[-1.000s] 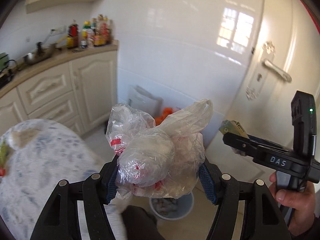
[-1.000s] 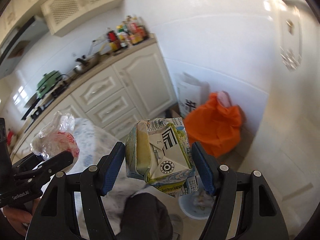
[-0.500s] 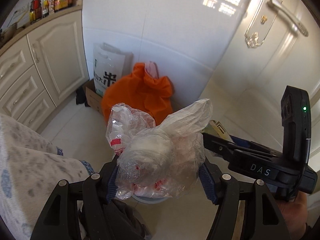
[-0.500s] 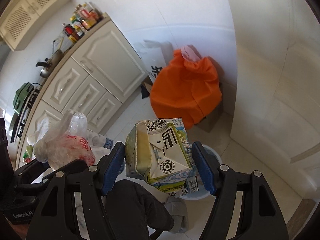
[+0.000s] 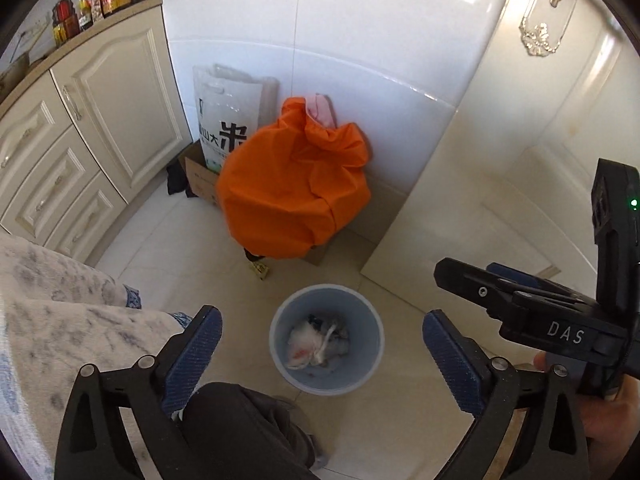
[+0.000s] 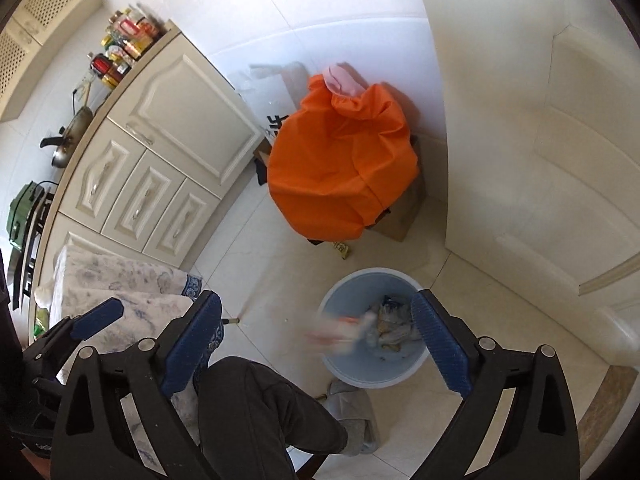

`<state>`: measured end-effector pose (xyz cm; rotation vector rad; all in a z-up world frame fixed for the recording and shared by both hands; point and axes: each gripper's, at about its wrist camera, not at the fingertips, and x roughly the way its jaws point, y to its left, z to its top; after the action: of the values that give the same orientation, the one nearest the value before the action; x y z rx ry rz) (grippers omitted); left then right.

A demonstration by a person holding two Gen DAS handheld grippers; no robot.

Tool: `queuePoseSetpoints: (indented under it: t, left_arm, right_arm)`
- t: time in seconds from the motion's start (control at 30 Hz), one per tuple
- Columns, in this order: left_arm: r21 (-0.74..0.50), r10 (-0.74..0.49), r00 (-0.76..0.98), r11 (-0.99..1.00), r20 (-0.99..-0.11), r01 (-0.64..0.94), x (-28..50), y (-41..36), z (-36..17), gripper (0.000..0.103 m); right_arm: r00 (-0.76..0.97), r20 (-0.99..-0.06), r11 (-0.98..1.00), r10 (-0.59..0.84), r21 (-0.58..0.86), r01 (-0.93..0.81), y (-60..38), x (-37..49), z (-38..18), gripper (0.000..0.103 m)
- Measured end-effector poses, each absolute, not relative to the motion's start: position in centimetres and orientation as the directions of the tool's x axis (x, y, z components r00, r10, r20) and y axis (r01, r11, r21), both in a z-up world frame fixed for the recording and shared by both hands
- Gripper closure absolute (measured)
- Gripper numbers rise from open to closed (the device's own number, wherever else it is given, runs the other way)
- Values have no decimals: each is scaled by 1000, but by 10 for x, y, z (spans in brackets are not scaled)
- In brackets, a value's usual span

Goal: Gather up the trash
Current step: 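Return both grippers from the bin to the table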

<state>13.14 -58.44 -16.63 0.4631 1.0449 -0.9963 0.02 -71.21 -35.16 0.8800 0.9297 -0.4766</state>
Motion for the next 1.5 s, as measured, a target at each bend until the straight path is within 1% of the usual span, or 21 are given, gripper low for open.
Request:
queuePoseSetpoints:
  t: [0.07,0.2,0.43,0.57,0.77,0.87,1.03,1.2,1.37,1.5]
  left_arm:
    - [-117,-465,156,506,-871,855,128,-574,-161,3]
    - [-114,-489,189,524,-852,844,122,-547,-144,2]
    - [-134,-555,256,567,-791,813,122,-489,-97,1]
    - [-140,-574,297,595,-763,791,121,-446,-73,1]
    - [-158,-601,378,652,-704,741,117,-372,-36,1]
    - [-149,-592,426,685,-684,713,112,-336,-18,1]
    - [-171,-589,501,739,-634,652,110,-272,4,1]
    - [-187,-560,576,794,-595,578,113,-208,16,1]
    - [-219,-523,639,841,-564,495,114,-149,25,1]
    - [-220,-469,693,880,-547,422,115,-109,29,1]
  right_arm:
    - [534,-845,572,-7,435,696,-712,0,-347,0]
    - [537,-843,573,-26,427,699,-708,0,-337,0]
    - [563,-825,606,-40,428,671,-688,10,-306,0]
    - [595,-803,643,-36,438,629,-670,22,-281,0]
    - [665,-746,725,-32,441,529,-629,52,-227,0]
    - [689,-725,772,-22,426,472,-605,69,-202,0]
    - [730,-684,833,3,406,377,-566,95,-167,0]
    - [767,-640,885,50,385,264,-518,123,-134,0]
    - [787,-610,916,89,361,176,-476,145,-114,0]
    - [795,-589,935,143,344,87,-437,163,-101,0]
